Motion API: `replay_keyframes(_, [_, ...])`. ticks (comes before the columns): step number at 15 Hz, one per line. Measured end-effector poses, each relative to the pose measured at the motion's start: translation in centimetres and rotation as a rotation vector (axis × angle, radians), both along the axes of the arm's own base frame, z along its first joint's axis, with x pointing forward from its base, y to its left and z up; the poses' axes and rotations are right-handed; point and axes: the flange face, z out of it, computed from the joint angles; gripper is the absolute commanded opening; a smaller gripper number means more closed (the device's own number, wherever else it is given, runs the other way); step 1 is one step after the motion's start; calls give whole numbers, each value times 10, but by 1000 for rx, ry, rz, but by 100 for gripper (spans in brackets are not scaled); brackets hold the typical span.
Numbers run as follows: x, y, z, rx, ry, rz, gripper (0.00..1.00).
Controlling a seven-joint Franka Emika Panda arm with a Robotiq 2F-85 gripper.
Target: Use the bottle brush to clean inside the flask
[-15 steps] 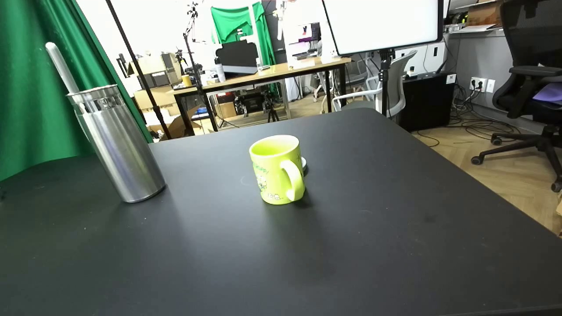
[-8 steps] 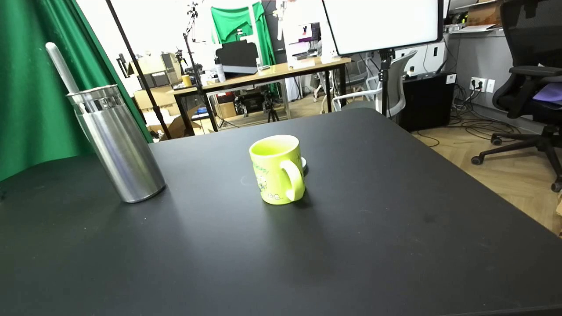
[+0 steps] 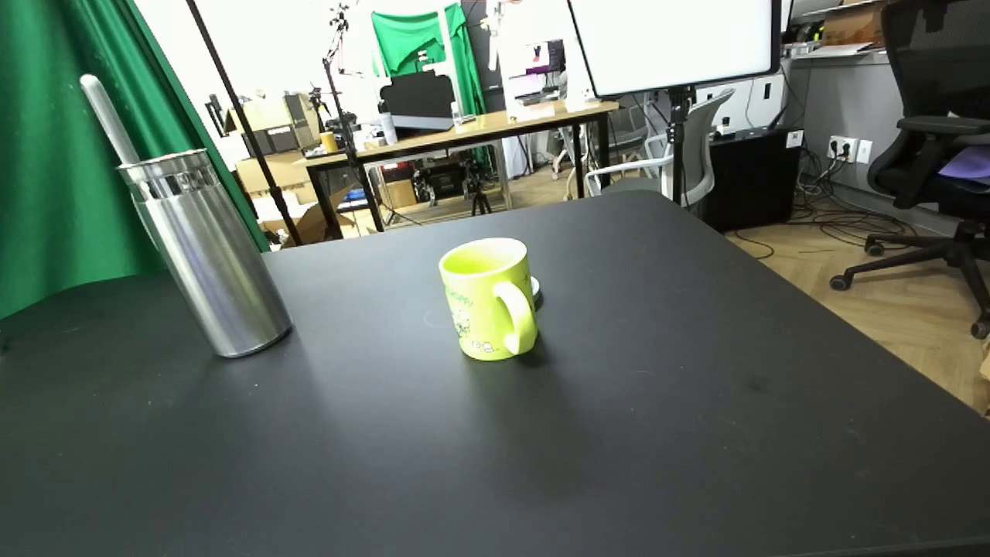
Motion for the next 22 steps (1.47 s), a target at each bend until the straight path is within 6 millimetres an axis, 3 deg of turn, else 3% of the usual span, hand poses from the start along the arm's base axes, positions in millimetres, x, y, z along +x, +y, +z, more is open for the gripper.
replay_keyframes(9, [42, -50, 50, -15, -76, 478, 100])
replay_keyframes(17, [58, -96, 61, 162, -192, 491, 100])
replay_keyframes(22, [58, -96, 61, 171, -192, 489, 100])
